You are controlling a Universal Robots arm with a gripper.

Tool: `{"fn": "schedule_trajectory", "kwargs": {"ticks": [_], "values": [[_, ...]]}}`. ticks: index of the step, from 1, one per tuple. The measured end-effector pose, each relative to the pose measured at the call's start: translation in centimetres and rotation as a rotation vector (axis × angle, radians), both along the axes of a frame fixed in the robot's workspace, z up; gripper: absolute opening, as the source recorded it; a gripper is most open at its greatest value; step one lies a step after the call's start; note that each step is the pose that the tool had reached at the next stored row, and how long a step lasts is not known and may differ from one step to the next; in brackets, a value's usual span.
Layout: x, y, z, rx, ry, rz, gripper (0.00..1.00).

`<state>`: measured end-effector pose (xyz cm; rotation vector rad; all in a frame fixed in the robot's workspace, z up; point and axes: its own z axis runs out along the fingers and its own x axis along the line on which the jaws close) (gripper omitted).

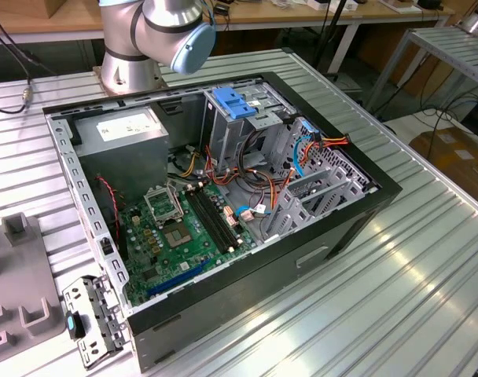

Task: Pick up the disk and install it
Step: 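Pick up the disk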

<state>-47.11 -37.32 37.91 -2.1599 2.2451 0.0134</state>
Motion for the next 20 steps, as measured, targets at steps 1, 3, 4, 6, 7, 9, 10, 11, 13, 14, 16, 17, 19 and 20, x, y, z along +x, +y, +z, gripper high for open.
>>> {"fn": "schedule_trajectory", "kwargs": {"ticks": [1,3,4,6,7,9,10,11,13,14,16,17,19,20], "values": [[0.0,0.0,0.06,0.0,-0.0001,0.0,0.37],[0.0,0.0,0.27,0.0,-0.0001,0.0,0.37],[0.0,0.0,0.32,0.0,-0.0001,0.0,0.37],[0.0,0.0,0.43,0.0001,-0.0001,0.0,0.37],[0.0,0.0,0.48,0.0,-0.0001,0.0,0.37],[0.0,0.0,0.59,0.0,0.0,0.0,0.37],[0.0,0.0,0.62,0.0,-0.0001,0.0,0.37],[0.0,0.0,0.67,0.0,-0.0001,0.0,0.37],[0.0,0.0,0.74,0.0,-0.0001,0.0,0.37],[0.0,0.0,0.78,0.0,0.0,0.0,0.37],[0.0,0.0,0.84,0.0,0.0,0.0,0.37],[0.0,0.0,0.87,0.0,0.0,0.0,0.37],[0.0,0.0,0.96,0.0,0.0,0.0,0.37],[0.0,0.0,1.01,0.0,0.0,0.0,0.37]]}}
